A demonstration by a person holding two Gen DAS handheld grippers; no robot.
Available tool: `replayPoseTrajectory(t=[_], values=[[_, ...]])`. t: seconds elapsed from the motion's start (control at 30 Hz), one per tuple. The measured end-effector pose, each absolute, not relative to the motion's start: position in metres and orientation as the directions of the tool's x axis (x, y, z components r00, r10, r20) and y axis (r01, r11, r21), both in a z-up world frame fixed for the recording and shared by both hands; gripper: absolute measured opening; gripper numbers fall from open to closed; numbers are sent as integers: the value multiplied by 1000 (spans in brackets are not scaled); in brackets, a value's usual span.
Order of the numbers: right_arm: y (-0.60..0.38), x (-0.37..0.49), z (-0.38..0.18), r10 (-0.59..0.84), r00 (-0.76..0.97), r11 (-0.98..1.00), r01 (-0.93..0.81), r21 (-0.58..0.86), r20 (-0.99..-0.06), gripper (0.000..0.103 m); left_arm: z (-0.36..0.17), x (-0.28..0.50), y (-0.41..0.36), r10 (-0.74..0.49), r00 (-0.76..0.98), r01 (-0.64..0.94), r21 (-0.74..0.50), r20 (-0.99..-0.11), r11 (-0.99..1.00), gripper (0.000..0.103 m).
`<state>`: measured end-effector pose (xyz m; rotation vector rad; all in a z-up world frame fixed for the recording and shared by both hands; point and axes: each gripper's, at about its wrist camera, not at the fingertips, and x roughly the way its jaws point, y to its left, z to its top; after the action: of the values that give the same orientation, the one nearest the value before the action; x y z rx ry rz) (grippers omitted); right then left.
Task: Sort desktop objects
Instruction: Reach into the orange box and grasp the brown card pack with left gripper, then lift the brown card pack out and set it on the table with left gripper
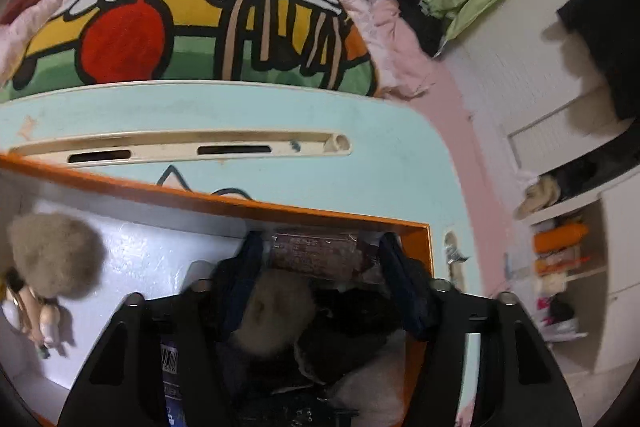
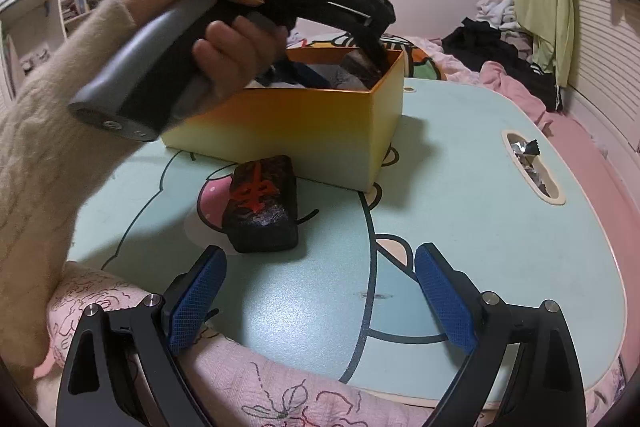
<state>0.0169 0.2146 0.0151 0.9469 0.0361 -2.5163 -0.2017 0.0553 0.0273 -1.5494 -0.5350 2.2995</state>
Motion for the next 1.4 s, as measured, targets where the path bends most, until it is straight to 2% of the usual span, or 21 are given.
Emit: replayPoseTrajectory(t=[0.1, 0.3, 0.43, 0.5, 0.67, 0.73, 0.87, 0.93, 0.97, 1.0, 1.1, 1.17, 1.2, 1.27, 1.4], values=[[214, 17, 15, -400, -664, -899, 418, 130, -631, 95, 37, -192, 50, 510, -396, -104, -514, -763, -851, 44], [215, 17, 15, -400, -664, -899, 418, 130, -631, 95, 77, -161, 28, 593, -498, -196, -584, -633, -788, 44], [214, 18, 15, -400, -664, -899, 417, 130, -631, 95, 106, -102, 2, 571, -600, -266, -533, -561, -803, 44], [215, 18, 15, -398, -665, -900, 417, 128, -632, 95, 106, -56, -18, 514, -673, -278, -462, -532, -842, 44], [215, 18, 15, -400, -665, -899, 418, 129, -631, 95, 66, -4, -45, 307, -772, -168, -287, -556, -943, 42], [216, 18, 15, -400, -665, -899, 418, 129, -631, 95, 49, -2, -45, 276, -769, -155, -250, -576, -956, 42], [217, 18, 14, -401, -665, -899, 419, 129, -630, 95, 16, -18, -30, 239, -683, -167, -171, -691, -971, 43], [217, 18, 15, -400, -667, -899, 419, 127, -629, 95, 15, -17, -26, 201, -688, -163, -121, -698, -979, 54], [218, 18, 15, -399, -667, -899, 418, 126, -629, 95, 17, -12, -26, 184, -697, -158, -101, -693, -982, 70], [219, 18, 15, -398, -667, -900, 418, 126, -630, 95, 19, -7, -26, 173, -713, -157, -85, -679, -984, 80], [218, 19, 15, -399, -667, -899, 419, 126, -630, 95, 20, 19, -25, 131, -758, -168, -3, -639, -986, 83], [218, 19, 15, -398, -667, -899, 419, 125, -630, 95, 7, 28, -22, 96, -735, -183, 60, -671, -981, 84], [219, 18, 15, -397, -667, -900, 419, 124, -631, 95, -2, 28, -19, 88, -721, -187, 71, -687, -980, 88], [220, 20, 15, -396, -669, -899, 421, 119, -630, 95, -8, 22, -24, 104, -754, -147, 13, -649, -989, 94], [223, 20, 15, -397, -667, -899, 421, 121, -631, 95, -16, 12, -21, 43, -771, -79, 28, -636, -997, 95]])
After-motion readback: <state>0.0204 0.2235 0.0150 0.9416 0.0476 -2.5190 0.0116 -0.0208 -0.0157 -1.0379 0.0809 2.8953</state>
